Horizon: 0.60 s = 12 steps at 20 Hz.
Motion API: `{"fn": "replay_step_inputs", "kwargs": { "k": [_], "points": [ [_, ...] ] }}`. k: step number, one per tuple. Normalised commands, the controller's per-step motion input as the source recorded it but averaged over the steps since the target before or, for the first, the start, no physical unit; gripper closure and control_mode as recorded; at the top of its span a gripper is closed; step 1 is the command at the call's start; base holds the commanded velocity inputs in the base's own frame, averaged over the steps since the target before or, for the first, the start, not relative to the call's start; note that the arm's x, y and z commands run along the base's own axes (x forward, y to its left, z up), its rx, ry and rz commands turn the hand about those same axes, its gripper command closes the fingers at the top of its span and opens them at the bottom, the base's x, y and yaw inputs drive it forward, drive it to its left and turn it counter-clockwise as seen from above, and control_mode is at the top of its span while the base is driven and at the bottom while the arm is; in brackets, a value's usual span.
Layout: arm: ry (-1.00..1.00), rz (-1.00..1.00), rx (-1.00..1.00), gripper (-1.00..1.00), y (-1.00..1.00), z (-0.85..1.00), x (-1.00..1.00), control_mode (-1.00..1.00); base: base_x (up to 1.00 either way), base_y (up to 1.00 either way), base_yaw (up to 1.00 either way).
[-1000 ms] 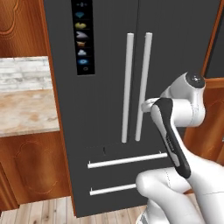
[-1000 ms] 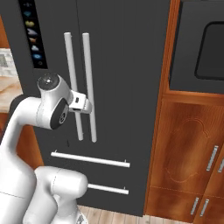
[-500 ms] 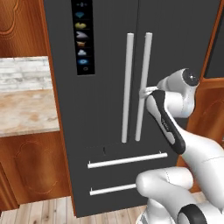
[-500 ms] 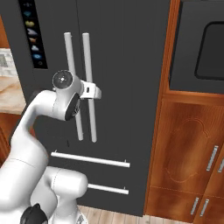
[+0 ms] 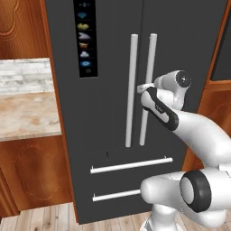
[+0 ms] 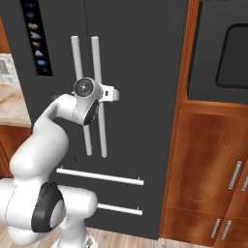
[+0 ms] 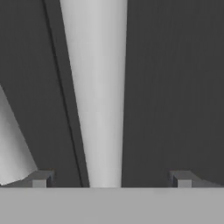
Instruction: Retrieve the tangerine and kiwi from the fridge and place them into the bowl on the dining table.
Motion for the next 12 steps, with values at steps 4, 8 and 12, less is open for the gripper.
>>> {"fn": "replay_step_inputs", "kwargs": {
  "k": [4,8,12],
  "points": [
    [0.00,0.00,0.00,-1.00,0.00,0.00,0.94,-1.00,0.00,0.00,0.00],
    [-0.02,0.02,0.00,-1.00,-0.05,0.00,0.85,-1.00,0.00,0.00,0.00],
    [0.03,0.00,0.00,1.00,-0.02,0.00,0.54,-1.00,0.00,0.00,0.00]
  ]
}}
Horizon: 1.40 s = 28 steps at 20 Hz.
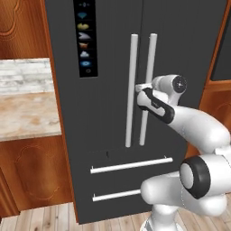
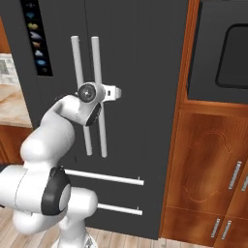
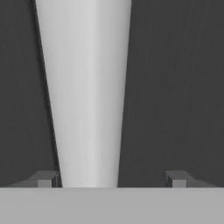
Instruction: Retrieve the tangerine and kiwi from the fridge and place them into the bowl on the dining table.
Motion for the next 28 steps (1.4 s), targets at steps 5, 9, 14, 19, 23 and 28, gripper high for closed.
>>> {"fn": "replay_step_inputs", "kwargs": {
  "k": [5,9,14,19,23,28],
  "points": [
    [0.03,0.02,0.00,1.00,-0.39,0.27,-0.76,-1.00,0.00,0.00,0.00],
    [0.00,0.01,0.01,1.00,-0.81,0.43,-1.00,-1.00,0.00,0.00,0.00],
    [0.01,0.00,0.05,1.00,-0.94,0.52,-1.00,-1.00,0.00,0.00,0.00],
    [0.09,0.00,0.02,1.00,-0.77,0.62,-1.00,-1.00,0.00,0.00,0.00],
    [0.12,0.00,0.00,-1.00,-0.55,0.67,-0.96,-1.00,0.00,0.00,0.00],
    [0.03,0.00,-0.03,-1.00,-0.08,0.65,-1.00,-1.00,0.00,0.00,0.00]
  ]
}}
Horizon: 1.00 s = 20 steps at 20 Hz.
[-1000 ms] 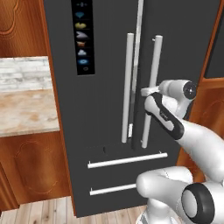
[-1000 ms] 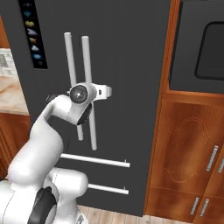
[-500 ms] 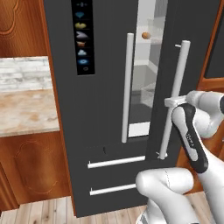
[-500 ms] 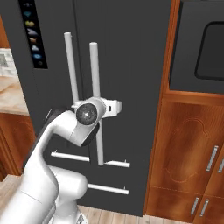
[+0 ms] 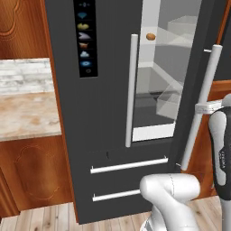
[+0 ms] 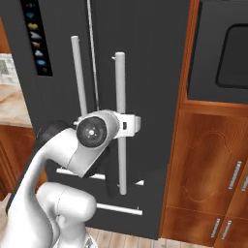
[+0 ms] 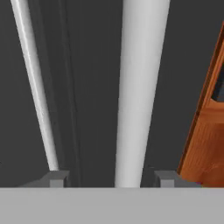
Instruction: Retrieve the tangerine and kiwi from the fridge and place them into the bowl on the dining table.
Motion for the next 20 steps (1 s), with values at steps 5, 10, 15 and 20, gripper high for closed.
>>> {"fn": "replay_step_inputs", "kwargs": {
  "k": [5,10,15,20],
  "points": [
    [0.04,0.00,-0.31,-1.00,0.79,0.51,-0.57,-1.00,0.00,0.00,0.00],
    [0.22,0.00,-0.51,-1.00,1.00,0.30,0.02,-1.00,0.00,0.00,0.00],
    [0.07,-0.01,-0.57,-1.00,0.73,0.00,0.39,-1.00,0.00,0.00,0.00],
    [0.18,0.00,-0.44,-1.00,0.17,0.00,0.55,-1.00,0.00,0.00,0.00]
  ]
}}
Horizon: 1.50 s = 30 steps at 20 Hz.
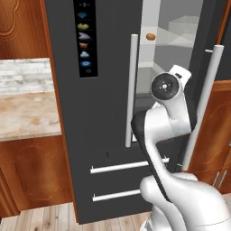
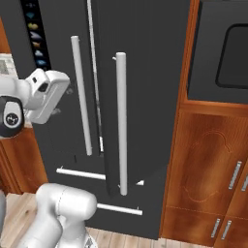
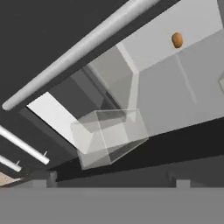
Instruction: Retrieve the tangerine and kiwi from the fridge and place them into the bowl on the dining table.
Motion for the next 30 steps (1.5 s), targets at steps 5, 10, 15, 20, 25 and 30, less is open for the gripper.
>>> {"fn": "replay_step_inputs", "kwargs": {
  "k": [5,10,15,20,25,30],
  "points": [
    [0.43,-0.02,-0.11,-1.00,-0.34,0.00,0.70,-1.00,0.00,0.00,0.00],
    [0.08,0.00,-0.05,-1.00,-0.41,-0.01,0.98,-1.00,0.00,0.00,0.00],
    [0.05,0.00,-0.02,-1.00,-0.42,-0.24,1.00,-1.00,0.00,0.00,0.00],
    [0.06,-0.09,-0.05,-1.00,-0.49,-0.28,0.41,-1.00,0.00,0.00,0.00],
    [0.07,-0.27,-0.01,-1.00,-0.93,-0.08,-0.83,-1.00,0.00,0.00,0.00],
    [-0.01,-0.17,-0.01,-1.00,-0.69,0.18,-1.00,-1.00,0.00,0.00,0.00]
  ]
}}
